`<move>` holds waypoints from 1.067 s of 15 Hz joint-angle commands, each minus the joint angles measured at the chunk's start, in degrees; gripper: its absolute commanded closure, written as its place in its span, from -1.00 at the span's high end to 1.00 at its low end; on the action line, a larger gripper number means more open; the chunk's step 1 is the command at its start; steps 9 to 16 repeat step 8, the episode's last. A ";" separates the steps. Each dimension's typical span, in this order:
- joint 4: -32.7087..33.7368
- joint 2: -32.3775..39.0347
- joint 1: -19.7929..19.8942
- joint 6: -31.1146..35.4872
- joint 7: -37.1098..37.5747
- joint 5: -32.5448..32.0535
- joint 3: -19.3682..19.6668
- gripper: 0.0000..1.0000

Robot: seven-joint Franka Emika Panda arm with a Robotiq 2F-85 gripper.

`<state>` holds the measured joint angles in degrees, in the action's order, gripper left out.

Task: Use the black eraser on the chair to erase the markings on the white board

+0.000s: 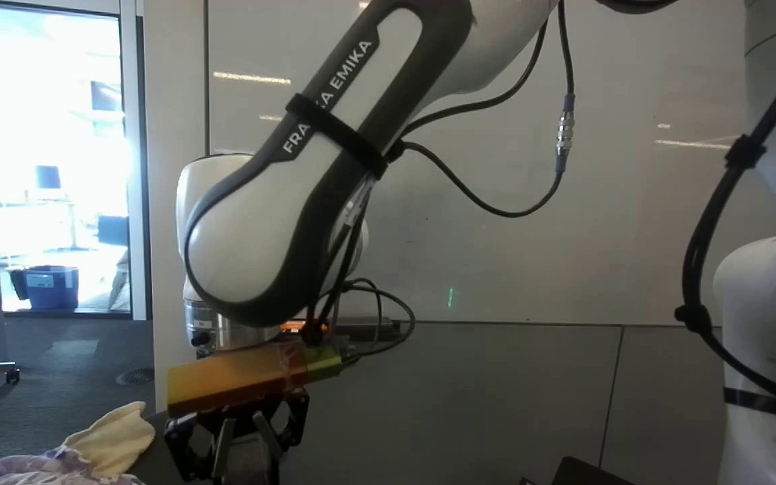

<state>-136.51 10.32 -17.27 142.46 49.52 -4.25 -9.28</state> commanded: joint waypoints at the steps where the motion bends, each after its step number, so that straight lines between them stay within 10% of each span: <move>1: 5.46 1.77 2.24 -6.11 -6.40 1.40 0.35 0.71; 4: 6.62 1.71 3.90 -6.90 -9.84 4.48 0.38 1.00; 16: 8.18 -1.57 5.02 -12.50 -10.09 6.91 1.23 1.00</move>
